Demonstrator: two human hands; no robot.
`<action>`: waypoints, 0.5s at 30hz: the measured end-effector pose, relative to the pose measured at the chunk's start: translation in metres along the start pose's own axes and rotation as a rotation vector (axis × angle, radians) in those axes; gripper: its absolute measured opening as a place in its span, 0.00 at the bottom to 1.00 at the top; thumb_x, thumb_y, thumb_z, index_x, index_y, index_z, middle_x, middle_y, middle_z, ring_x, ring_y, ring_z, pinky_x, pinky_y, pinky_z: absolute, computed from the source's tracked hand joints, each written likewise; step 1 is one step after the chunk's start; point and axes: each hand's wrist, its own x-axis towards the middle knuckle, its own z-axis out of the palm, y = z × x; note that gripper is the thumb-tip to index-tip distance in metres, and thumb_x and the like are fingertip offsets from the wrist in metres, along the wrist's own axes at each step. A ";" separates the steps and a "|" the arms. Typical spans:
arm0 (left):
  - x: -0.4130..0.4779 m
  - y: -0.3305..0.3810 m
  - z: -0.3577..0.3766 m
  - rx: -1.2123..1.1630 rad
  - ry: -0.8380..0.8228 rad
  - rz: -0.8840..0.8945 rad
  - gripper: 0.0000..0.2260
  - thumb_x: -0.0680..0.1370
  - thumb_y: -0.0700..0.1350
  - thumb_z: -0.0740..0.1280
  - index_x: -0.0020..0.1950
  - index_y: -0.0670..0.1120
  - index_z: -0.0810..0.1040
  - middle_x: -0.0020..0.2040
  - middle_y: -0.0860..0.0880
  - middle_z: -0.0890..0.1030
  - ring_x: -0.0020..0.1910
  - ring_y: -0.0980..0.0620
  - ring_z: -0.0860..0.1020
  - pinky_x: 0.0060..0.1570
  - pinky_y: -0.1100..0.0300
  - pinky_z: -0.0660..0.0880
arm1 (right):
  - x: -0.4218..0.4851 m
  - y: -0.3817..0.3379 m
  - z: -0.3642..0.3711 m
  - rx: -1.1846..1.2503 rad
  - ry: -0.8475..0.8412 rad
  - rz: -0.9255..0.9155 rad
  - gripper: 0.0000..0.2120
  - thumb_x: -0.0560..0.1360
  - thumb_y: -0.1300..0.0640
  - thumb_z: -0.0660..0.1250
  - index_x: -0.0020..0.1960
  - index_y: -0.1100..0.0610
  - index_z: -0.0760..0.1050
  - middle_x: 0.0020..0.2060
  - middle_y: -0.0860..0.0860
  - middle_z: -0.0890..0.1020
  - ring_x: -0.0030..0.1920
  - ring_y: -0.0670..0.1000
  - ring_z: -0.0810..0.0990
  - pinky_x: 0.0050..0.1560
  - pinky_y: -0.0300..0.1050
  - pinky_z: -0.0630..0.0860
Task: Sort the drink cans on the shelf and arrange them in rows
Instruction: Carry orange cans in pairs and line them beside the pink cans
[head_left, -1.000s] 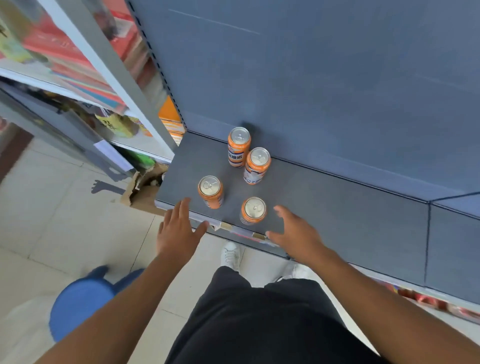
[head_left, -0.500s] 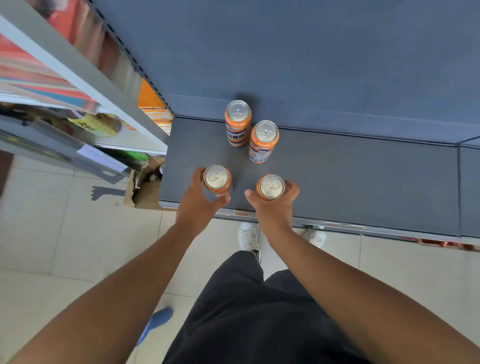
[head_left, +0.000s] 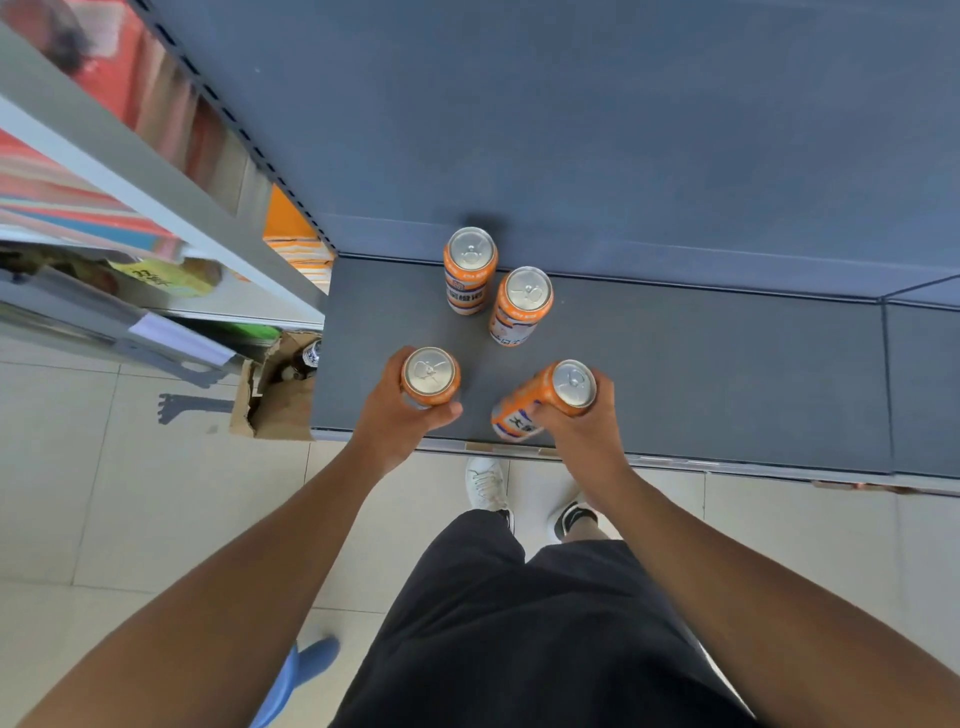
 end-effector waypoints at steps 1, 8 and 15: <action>-0.003 0.004 -0.003 -0.029 0.000 -0.003 0.33 0.62 0.48 0.82 0.63 0.57 0.71 0.56 0.56 0.81 0.58 0.54 0.79 0.60 0.57 0.74 | -0.003 -0.005 -0.005 -0.002 -0.045 0.021 0.30 0.68 0.63 0.77 0.62 0.47 0.67 0.53 0.46 0.78 0.52 0.46 0.80 0.47 0.37 0.76; -0.023 0.047 -0.020 -0.267 0.002 -0.040 0.35 0.62 0.38 0.82 0.58 0.53 0.63 0.54 0.48 0.79 0.51 0.55 0.79 0.48 0.63 0.76 | -0.015 -0.037 -0.034 0.136 -0.086 0.150 0.34 0.65 0.59 0.73 0.64 0.49 0.58 0.52 0.50 0.75 0.51 0.47 0.77 0.49 0.43 0.75; -0.037 0.086 -0.019 -0.461 -0.131 -0.079 0.32 0.63 0.54 0.78 0.64 0.52 0.69 0.59 0.52 0.81 0.55 0.51 0.82 0.48 0.53 0.79 | -0.027 -0.068 -0.057 0.415 -0.242 0.156 0.34 0.68 0.43 0.70 0.69 0.59 0.70 0.61 0.61 0.80 0.62 0.61 0.79 0.66 0.62 0.73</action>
